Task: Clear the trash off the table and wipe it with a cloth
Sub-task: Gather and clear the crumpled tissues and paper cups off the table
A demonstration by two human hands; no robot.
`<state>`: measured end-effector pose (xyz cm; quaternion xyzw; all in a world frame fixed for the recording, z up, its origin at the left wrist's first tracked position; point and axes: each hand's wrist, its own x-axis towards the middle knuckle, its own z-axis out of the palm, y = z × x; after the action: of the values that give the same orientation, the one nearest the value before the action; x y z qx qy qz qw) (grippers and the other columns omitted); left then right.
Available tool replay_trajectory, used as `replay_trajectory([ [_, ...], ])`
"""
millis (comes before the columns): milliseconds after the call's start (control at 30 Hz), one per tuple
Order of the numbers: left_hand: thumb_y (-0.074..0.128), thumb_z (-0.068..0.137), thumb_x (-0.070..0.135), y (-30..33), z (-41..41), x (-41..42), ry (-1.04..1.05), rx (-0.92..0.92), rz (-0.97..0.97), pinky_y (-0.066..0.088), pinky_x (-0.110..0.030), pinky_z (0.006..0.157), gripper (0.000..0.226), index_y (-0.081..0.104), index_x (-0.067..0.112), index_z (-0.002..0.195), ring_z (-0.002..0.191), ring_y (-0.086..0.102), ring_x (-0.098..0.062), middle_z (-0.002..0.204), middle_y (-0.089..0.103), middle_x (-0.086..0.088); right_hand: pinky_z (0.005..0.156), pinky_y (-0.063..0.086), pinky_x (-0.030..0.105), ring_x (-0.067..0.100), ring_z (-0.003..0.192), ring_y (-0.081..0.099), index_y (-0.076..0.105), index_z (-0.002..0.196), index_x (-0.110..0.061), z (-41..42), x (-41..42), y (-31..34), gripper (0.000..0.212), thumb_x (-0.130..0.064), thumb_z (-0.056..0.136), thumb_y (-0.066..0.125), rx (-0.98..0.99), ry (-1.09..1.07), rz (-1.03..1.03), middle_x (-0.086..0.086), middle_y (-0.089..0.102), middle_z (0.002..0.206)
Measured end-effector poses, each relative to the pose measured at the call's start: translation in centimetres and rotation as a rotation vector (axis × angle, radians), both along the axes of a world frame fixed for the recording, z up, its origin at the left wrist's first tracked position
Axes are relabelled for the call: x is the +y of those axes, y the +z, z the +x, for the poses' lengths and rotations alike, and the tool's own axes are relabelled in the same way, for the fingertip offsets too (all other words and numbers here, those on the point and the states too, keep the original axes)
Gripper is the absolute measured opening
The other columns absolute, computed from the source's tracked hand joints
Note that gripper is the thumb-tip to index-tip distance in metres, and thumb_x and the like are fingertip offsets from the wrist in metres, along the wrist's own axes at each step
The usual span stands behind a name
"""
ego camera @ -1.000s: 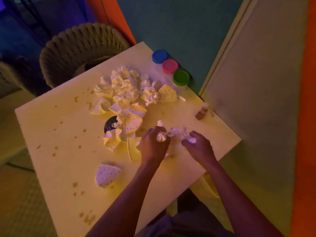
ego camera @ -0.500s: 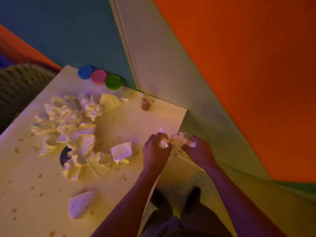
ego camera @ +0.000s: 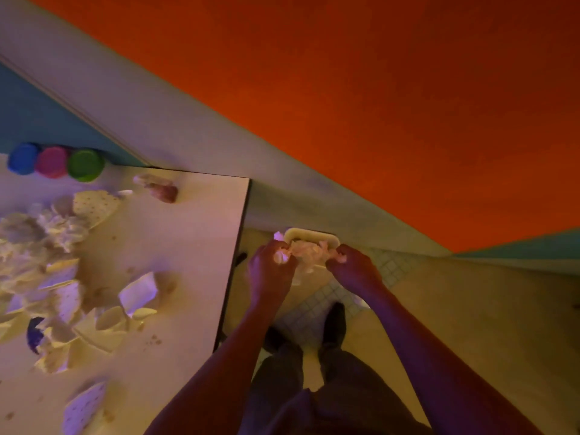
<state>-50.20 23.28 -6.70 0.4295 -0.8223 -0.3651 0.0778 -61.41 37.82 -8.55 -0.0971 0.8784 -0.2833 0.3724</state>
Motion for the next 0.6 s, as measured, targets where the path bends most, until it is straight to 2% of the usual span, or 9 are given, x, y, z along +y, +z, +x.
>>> replay_trajectory([
  [100,0.08,0.073,0.023,-1.0,-1.2,0.9,0.07,-0.005,0.067,0.055,-0.033,0.066,0.02,0.072,0.023,0.092,0.08,0.068,-0.02,0.087,0.074,0.002,0.073,0.043,0.03,0.029,0.103,0.064,0.063,0.115,-0.032,-1.4,1.5,-1.1,0.037,-0.045,0.082,0.056,-0.05,-0.032,0.009,0.003,0.068,0.114],
  [200,0.074,0.071,0.031,-2.8,-2.1,1.1,0.067,-0.021,0.086,0.059,-0.038,0.069,0.023,0.072,0.024,0.092,0.079,0.068,-0.017,0.087,0.074,0.005,0.072,0.042,0.03,0.03,0.1,0.065,0.062,0.108,-0.032,-2.4,2.3,-2.7,0.044,-0.054,0.072,0.048,-0.091,-0.061,0.01,0.003,0.069,0.111],
  [267,0.068,0.067,0.042,-4.5,-2.8,0.8,0.066,-0.038,0.085,0.06,-0.039,0.071,0.033,0.072,0.025,0.095,0.081,0.069,-0.017,0.09,0.075,0.005,0.071,0.043,0.031,0.029,0.098,0.065,0.058,0.097,-0.036,-3.1,2.3,-4.0,0.033,-0.053,0.071,0.048,-0.121,-0.085,0.01,0.003,0.07,0.107],
  [333,0.066,0.067,0.045,-6.8,-3.7,0.3,0.056,-0.059,0.079,0.059,-0.039,0.073,0.037,0.071,0.026,0.099,0.085,0.07,-0.02,0.093,0.075,0.004,0.073,0.045,0.032,0.028,0.098,0.064,0.058,0.096,-0.033,-3.7,2.0,-5.8,0.031,-0.05,0.072,0.05,-0.136,-0.129,0.003,0.0,0.07,0.104],
  [500,0.075,0.075,0.027,-12.8,-6.3,-1.4,0.014,-0.098,0.055,0.055,-0.036,0.077,0.025,0.073,0.022,0.099,0.09,0.068,-0.025,0.097,0.075,-0.004,0.073,0.044,0.032,0.028,0.099,0.063,0.06,0.093,-0.03,-4.7,0.9,-12.2,0.016,-0.04,0.081,0.056,-0.139,-0.208,-0.014,0.001,0.069,0.104],
  [600,0.068,0.076,0.033,-17.9,-7.4,-2.2,-0.022,-0.099,0.024,0.056,-0.04,0.079,0.027,0.072,0.019,0.099,0.091,0.069,-0.028,0.099,0.075,-0.006,0.08,0.047,0.036,0.033,0.104,0.062,0.063,0.102,-0.024,-5.4,-0.9,-17.0,0.035,-0.045,0.076,0.052,-0.145,-0.228,-0.025,0.009,0.067,0.109],
])
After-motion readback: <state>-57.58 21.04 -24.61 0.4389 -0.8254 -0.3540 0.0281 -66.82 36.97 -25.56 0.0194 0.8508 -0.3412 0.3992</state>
